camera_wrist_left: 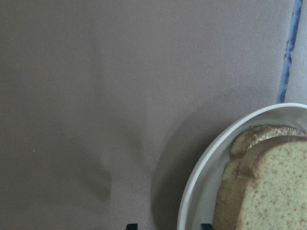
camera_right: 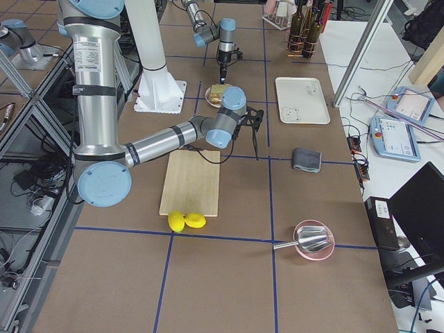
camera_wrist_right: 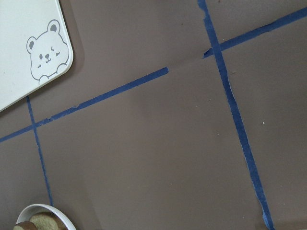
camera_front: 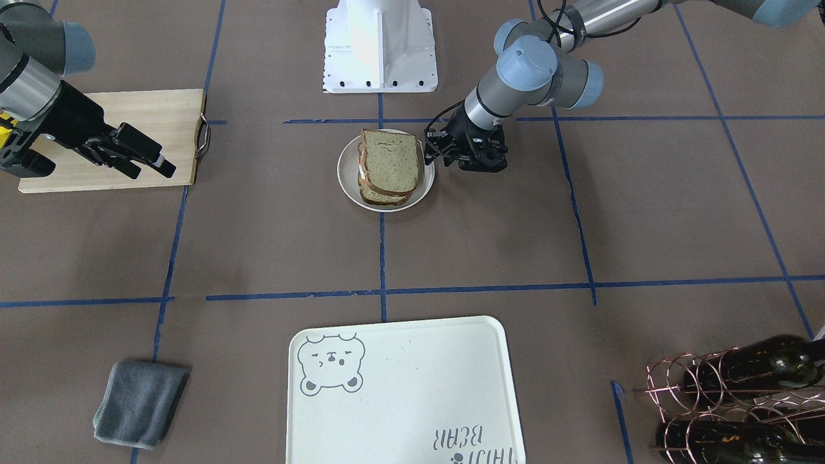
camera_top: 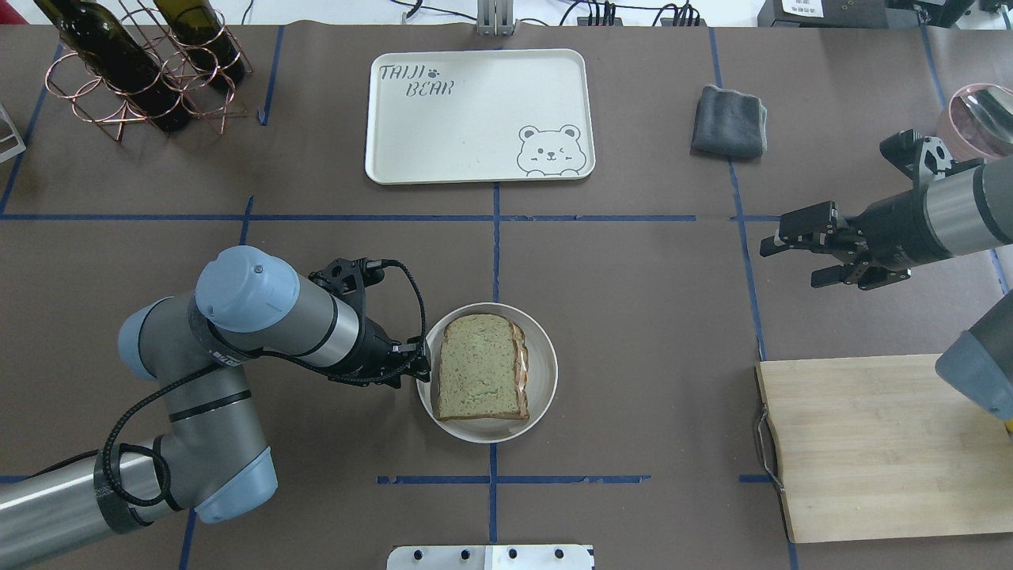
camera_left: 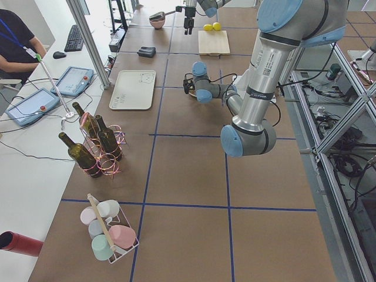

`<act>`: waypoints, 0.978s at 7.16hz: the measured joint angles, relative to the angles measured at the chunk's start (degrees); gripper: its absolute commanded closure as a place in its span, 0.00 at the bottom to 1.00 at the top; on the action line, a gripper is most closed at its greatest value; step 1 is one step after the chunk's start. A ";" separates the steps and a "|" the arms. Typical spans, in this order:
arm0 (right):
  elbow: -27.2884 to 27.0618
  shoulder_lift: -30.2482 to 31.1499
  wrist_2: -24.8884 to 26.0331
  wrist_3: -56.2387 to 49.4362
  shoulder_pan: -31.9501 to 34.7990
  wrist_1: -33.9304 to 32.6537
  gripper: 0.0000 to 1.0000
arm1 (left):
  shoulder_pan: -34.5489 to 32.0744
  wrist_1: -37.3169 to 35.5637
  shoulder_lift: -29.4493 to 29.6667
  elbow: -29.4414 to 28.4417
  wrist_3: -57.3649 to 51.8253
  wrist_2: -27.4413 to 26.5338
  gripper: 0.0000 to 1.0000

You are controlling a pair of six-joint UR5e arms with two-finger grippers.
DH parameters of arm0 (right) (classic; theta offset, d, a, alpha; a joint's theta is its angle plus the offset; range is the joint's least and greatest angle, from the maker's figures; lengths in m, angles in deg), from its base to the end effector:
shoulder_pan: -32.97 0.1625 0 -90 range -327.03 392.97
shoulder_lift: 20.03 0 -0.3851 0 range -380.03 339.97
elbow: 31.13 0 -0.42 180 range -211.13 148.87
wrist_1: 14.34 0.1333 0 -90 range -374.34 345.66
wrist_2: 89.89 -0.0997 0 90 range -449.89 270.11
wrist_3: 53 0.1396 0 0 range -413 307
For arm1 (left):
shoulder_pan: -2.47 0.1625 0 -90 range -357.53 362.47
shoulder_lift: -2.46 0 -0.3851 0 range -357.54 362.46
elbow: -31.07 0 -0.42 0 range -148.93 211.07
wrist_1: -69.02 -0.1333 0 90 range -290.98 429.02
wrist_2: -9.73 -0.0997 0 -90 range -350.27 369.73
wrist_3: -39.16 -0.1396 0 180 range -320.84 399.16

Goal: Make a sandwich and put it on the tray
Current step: 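Reach the left gripper to the plate rim while the right arm retracts, then grip the white plate rim with the left gripper and lift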

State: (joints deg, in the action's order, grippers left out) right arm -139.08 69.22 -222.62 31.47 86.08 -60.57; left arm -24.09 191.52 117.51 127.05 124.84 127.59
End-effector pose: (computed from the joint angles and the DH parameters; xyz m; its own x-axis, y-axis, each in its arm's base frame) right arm -0.2932 -0.4550 0.3719 0.2980 0.2791 0.9129 -0.1985 0.9535 -0.2267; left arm 0.5759 -0.3640 0.2606 0.3991 -0.1251 -0.9083 -0.0090 0.9901 -0.1403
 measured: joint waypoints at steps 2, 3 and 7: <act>0.05 0.09 0.01 -0.01 0.01 0.00 0.00 | 0.08 0.10 1.01 -1.42 -0.05 0.00 0.60; 0.11 0.11 0.01 -0.03 0.00 0.00 0.00 | 0.12 0.16 1.37 -1.80 -0.07 0.00 0.67; 0.19 0.26 0.00 -0.10 -0.02 0.00 0.00 | 0.40 0.06 1.79 -2.17 -0.06 0.00 1.00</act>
State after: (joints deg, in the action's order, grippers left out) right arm -138.88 69.49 -222.62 31.37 86.06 -60.57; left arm -23.69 191.58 119.31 124.88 124.78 127.59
